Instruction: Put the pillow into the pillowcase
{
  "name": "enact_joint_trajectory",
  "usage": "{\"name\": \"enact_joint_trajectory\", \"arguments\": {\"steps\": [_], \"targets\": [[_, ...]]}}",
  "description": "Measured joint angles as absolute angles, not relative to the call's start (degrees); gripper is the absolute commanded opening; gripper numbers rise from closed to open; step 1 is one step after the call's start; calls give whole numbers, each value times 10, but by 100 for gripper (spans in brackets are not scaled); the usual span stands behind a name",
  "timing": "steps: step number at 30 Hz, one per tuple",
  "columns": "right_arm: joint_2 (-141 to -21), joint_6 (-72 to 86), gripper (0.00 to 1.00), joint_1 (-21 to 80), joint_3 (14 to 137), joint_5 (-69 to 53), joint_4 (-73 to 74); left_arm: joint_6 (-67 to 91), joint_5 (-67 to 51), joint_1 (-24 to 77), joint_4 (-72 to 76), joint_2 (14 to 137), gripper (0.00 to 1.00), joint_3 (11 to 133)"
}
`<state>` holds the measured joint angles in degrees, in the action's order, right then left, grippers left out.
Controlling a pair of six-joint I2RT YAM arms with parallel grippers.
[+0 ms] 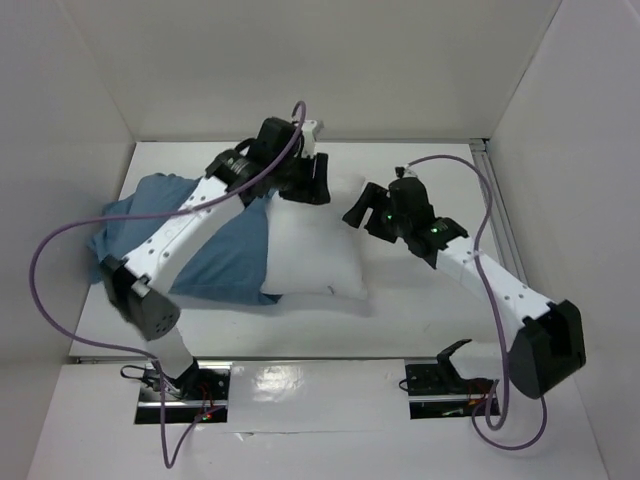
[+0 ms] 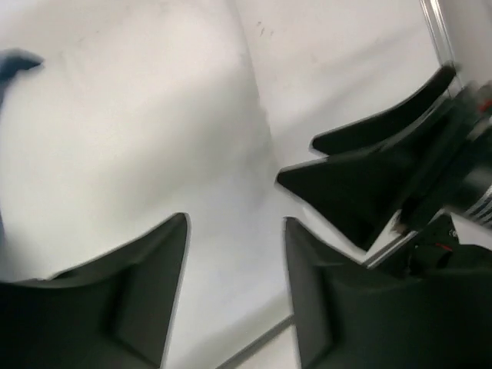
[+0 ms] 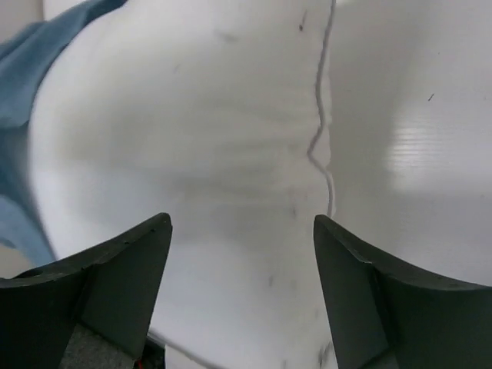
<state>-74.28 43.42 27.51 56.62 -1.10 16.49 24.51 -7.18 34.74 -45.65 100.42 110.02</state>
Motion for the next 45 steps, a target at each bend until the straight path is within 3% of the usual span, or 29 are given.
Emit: {"name": "enact_joint_trajectory", "arguments": {"steps": [1,2,4,5,9,10,13,24,28,29,31,32,33,34,35,36,37,45], "targets": [[-721,425,88,275,567,-12,177,253,-39,364,-459,971,48,1070],[-701,419,90,276,567,-13,189,266,-9,380,-455,933,43,1029],[-653,406,92,280,567,-13,218,295,46,419,-468,842,40,940],[-631,401,93,285,567,-15,234,310,67,441,-466,792,43,889],[-578,381,98,298,560,-36,273,394,127,500,-475,637,77,719],[-576,375,98,300,556,-44,281,419,139,511,-480,618,82,688],[-592,356,100,301,546,-65,300,488,173,537,-480,616,82,625],[-694,302,100,301,542,-125,309,629,310,545,-511,664,67,565],[-719,290,100,301,542,-142,303,639,332,535,-511,699,56,561],[-723,288,100,301,540,-145,299,646,335,533,-514,710,45,561],[-729,283,93,301,535,-158,291,650,340,529,-520,729,33,561],[-731,281,70,302,532,-166,284,653,342,528,-523,735,15,561],[-734,274,55,302,529,-175,274,657,343,527,-527,740,5,563],[-740,272,38,303,527,-185,265,657,344,526,-530,742,0,565],[-748,274,12,306,527,-195,254,651,343,525,-538,744,0,572],[-756,273,4,307,527,-203,242,646,342,525,-542,746,0,582],[-764,275,0,310,527,-208,232,642,342,526,-545,747,0,593],[-788,294,0,307,546,-187,202,521,313,565,-556,796,0,765]]}}
